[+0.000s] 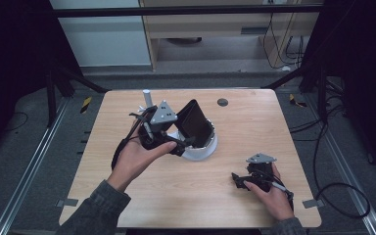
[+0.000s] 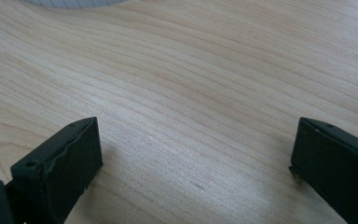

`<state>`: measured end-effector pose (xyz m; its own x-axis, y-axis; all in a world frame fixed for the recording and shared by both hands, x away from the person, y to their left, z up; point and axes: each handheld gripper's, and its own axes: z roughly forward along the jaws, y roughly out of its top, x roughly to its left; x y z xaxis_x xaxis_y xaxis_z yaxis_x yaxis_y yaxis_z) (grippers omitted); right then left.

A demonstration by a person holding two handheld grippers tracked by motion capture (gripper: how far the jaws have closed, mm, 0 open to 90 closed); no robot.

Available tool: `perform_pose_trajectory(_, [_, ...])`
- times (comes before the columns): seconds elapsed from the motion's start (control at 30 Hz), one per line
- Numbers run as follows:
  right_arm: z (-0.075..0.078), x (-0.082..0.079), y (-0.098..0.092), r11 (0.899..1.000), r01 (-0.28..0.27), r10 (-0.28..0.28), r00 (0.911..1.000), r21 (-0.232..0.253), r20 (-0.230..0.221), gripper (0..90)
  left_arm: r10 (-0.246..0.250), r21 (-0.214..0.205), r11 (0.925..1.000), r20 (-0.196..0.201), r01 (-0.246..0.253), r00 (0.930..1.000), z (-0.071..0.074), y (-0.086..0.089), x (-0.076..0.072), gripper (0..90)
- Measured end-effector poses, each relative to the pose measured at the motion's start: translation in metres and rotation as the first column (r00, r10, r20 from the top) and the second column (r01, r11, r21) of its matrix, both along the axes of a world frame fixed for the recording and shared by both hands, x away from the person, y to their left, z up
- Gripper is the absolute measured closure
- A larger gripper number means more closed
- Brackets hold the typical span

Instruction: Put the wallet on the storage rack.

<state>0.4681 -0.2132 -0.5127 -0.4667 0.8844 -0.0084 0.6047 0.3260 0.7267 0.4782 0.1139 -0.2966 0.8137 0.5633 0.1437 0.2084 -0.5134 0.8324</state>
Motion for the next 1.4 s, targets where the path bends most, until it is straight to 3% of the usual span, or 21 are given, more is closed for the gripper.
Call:
perform_pose_trajectory(0.13, [0.0,0.0,0.0,1.0,0.0,0.0,1.0,0.001,-0.001,1.9,-0.003,-0.012,0.9999,-0.019,0.002,0.9998,-0.006,0.004,-0.004,4.2])
perform_pose_trajectory(0.5, [0.0,0.0,0.0,1.0,0.001,-0.001,1.0,0.0,-0.001,1.9,-0.006,0.005,1.0,-0.039,0.006,0.9992,-0.032,0.017,-0.018,3.4])
perform_pose_trajectory(1.0, [0.0,0.0,0.0,1.0,0.001,-0.001,1.0,0.0,-0.001,1.9,0.028,0.007,0.9996,-0.113,-0.027,0.9932,-0.08,0.038,-0.024,3.5])
perform_pose_trajectory(1.4, [0.0,0.0,0.0,1.0,0.001,-0.001,1.0,0.0,-0.001,1.9,0.069,0.026,0.9975,-0.141,-0.066,0.9876,-0.102,0.055,-0.024,3.6])
